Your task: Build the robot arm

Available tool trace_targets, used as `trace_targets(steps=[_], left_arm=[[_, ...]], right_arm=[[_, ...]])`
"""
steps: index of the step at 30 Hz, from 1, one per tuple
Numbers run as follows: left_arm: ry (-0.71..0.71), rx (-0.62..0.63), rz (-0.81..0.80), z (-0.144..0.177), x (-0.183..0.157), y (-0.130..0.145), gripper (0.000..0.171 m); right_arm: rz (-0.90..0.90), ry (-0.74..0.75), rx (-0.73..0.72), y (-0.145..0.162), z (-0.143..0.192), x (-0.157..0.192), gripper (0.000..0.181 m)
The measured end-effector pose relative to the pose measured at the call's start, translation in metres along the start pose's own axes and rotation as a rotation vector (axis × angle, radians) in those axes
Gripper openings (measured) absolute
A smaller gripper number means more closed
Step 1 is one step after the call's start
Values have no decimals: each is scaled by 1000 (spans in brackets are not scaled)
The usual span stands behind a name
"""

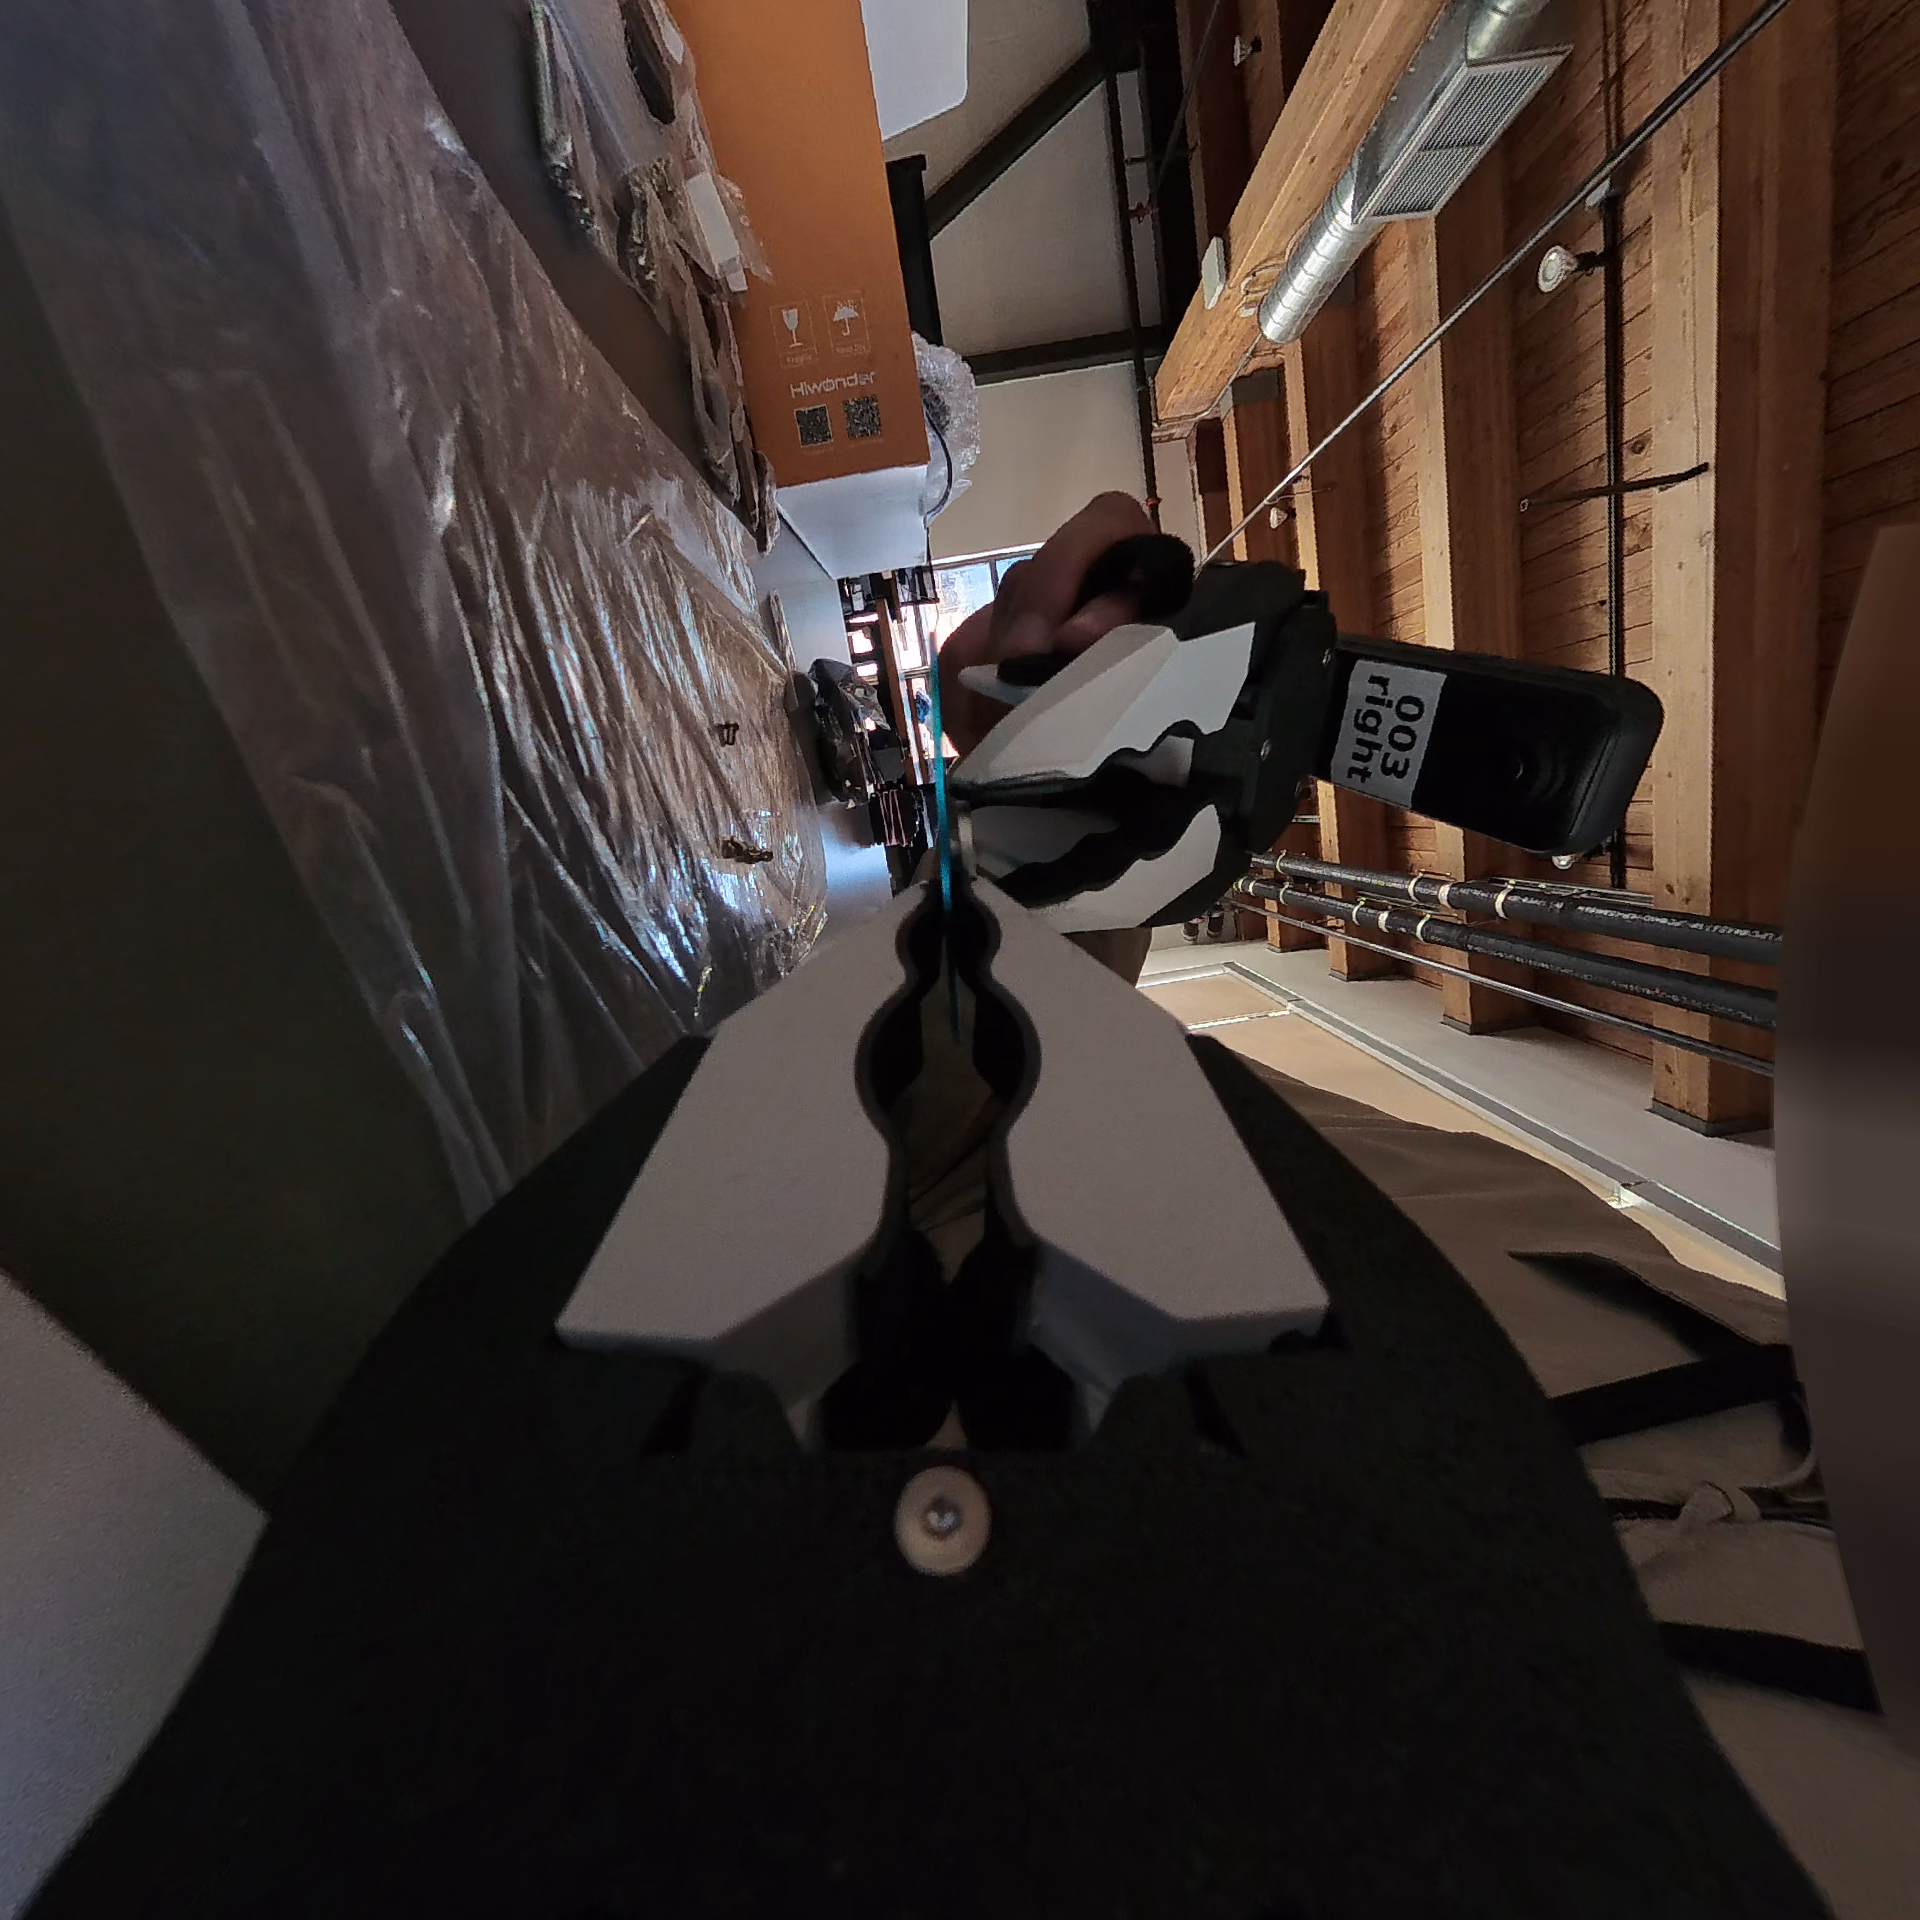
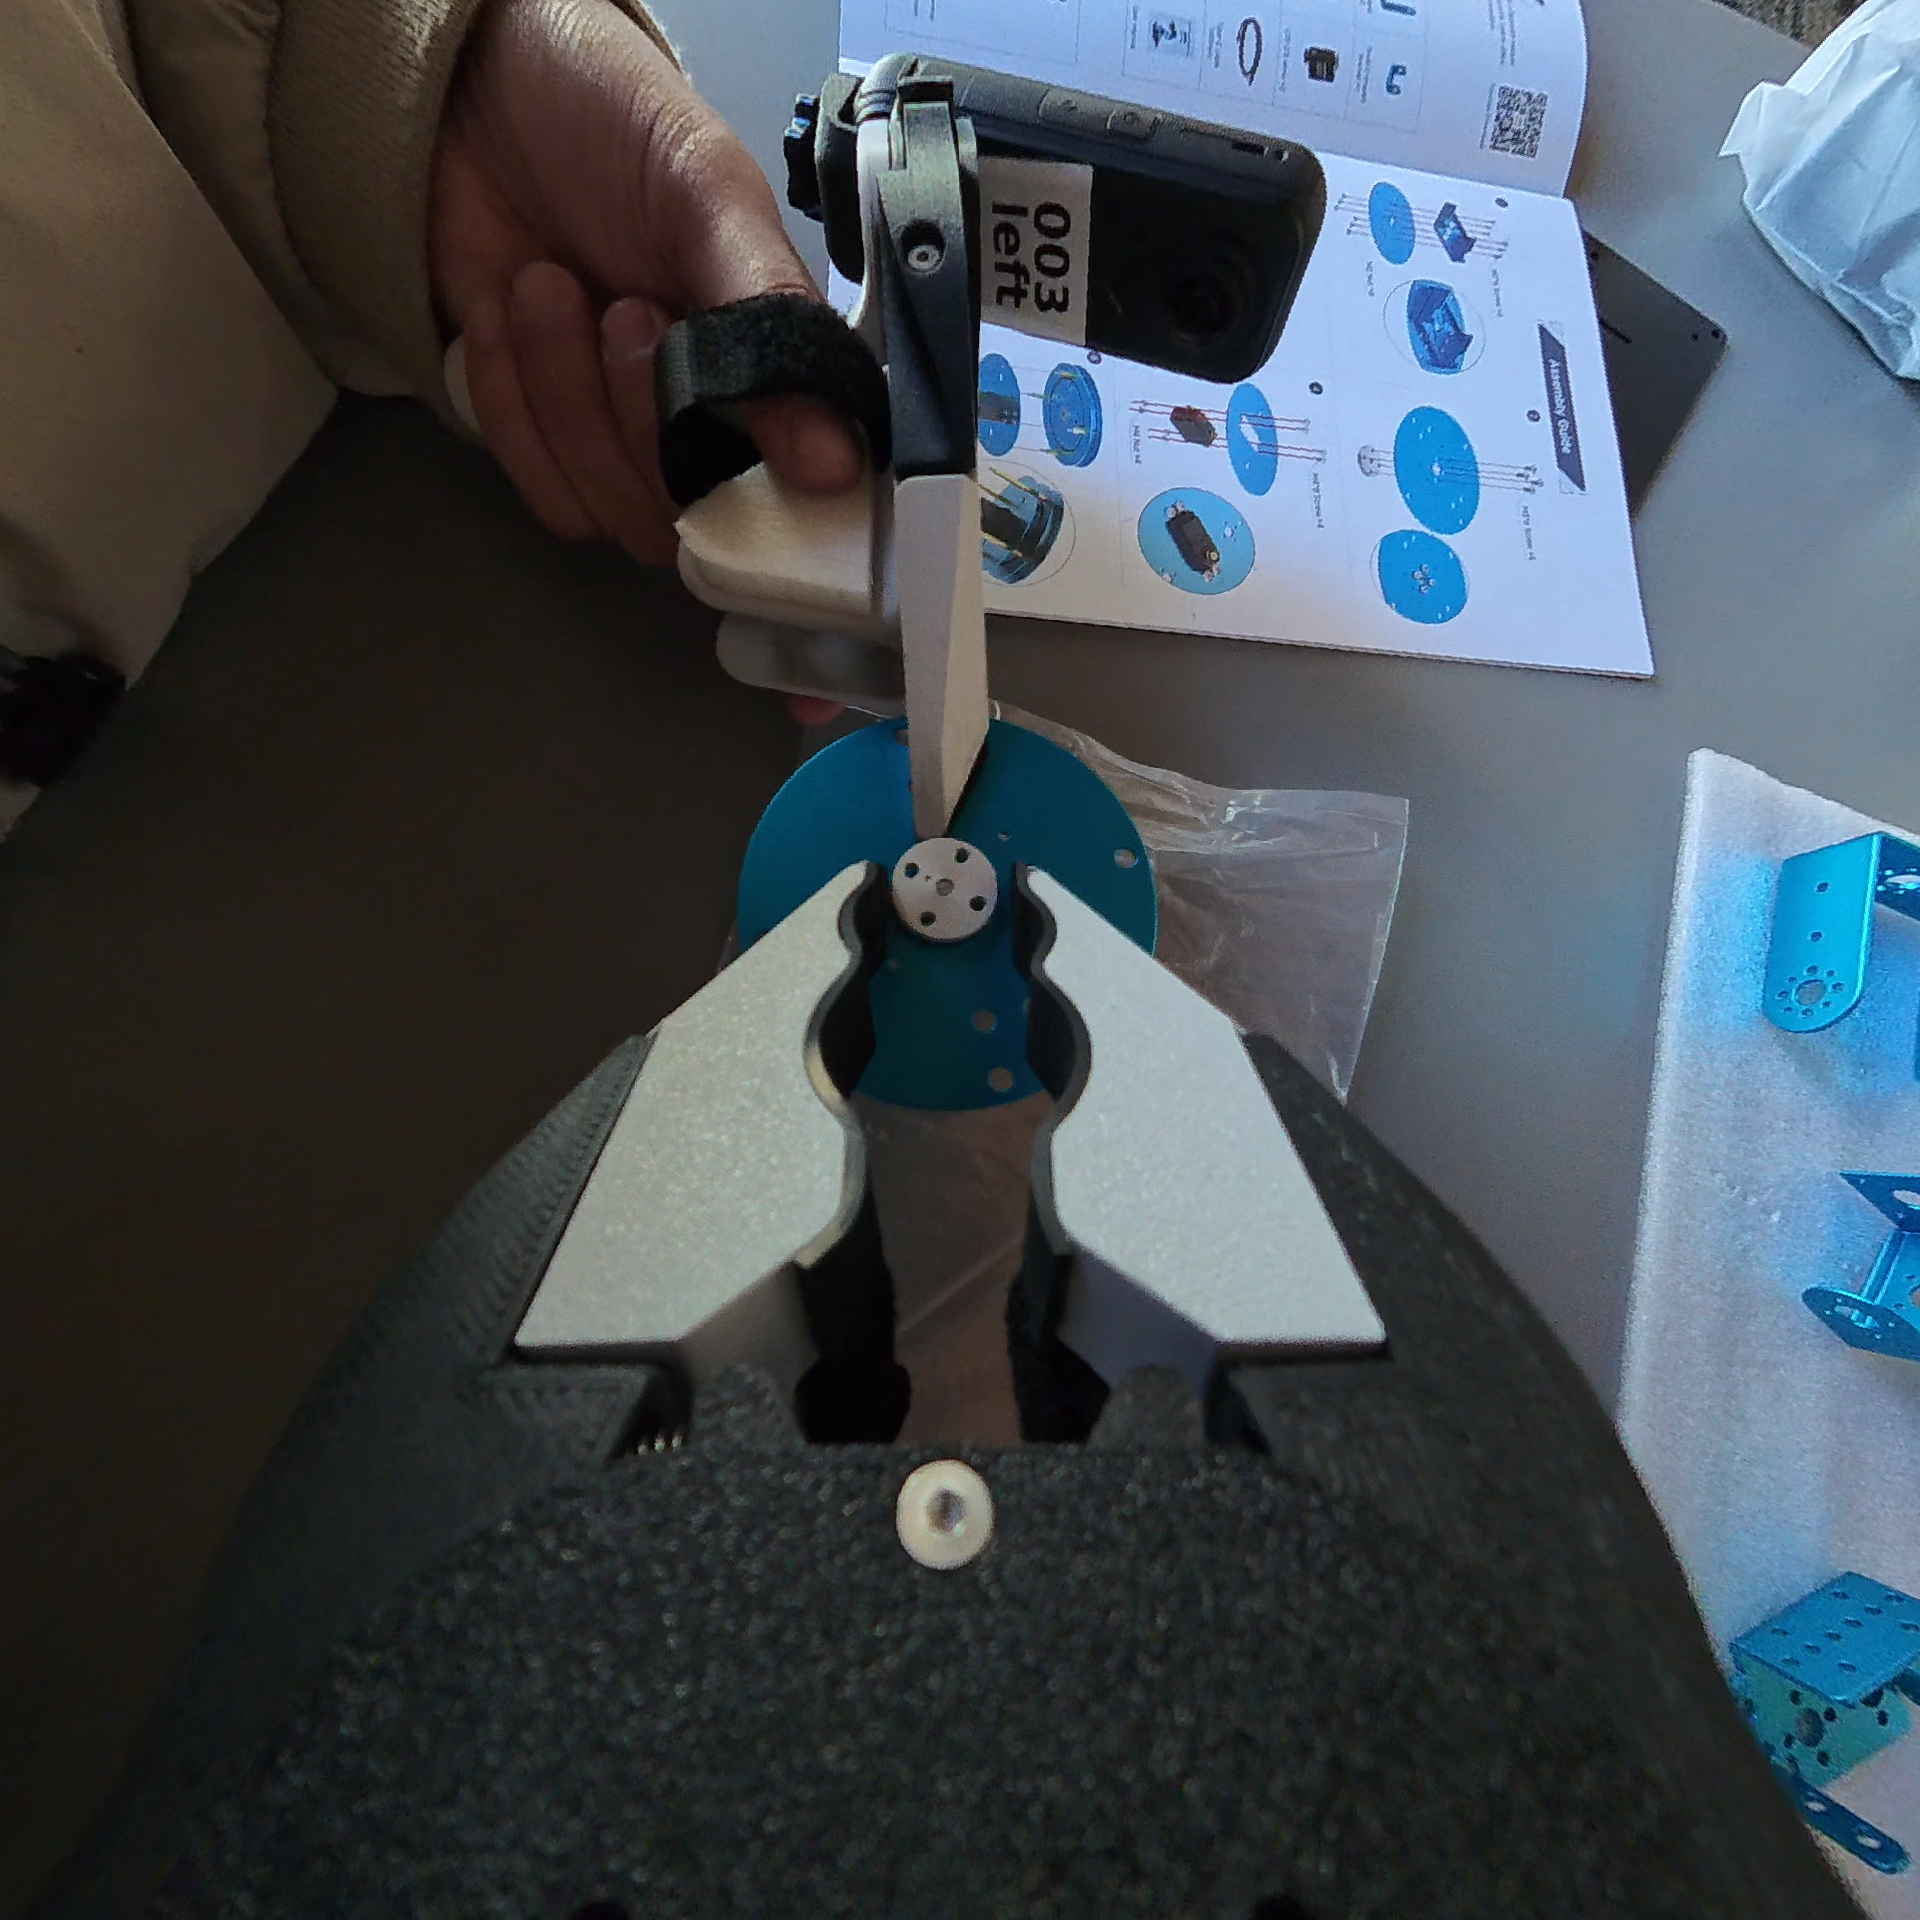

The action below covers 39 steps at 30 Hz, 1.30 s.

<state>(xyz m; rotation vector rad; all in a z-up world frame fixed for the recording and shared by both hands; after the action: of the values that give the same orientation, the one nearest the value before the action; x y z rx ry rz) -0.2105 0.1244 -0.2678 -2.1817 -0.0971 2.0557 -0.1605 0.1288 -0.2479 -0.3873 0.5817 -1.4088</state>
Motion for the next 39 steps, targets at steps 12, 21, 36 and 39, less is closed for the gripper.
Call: trace_targets(steps=[12,21,36,39], left_arm=[[-43,-26,-3,2,5,-3,1],[-51,-39,1,1,7,-6,1],[-39,-43,-13,2,4,-7,2],[-40,-45,-12,2,5,-7,1]], right_arm=[[-70,50,30,5,-4,-4,19],[-194,109,47,7,-6,-5,19],[-215,140,6,2,-2,-6,24],[-215,142,7,1,-1,-7,24]])
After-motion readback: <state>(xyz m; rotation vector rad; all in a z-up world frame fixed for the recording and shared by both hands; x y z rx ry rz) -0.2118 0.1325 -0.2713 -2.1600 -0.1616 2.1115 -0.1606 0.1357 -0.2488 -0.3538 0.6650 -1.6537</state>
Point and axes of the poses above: each gripper's, where its closed fingertips meet, z back along the fingers, y out of its underside, x = y × z across the jaws, the point moved 3 cm from there along z, back along the fingers, and after that the axes turned 10 degrees about x, right-handed, at the moved point
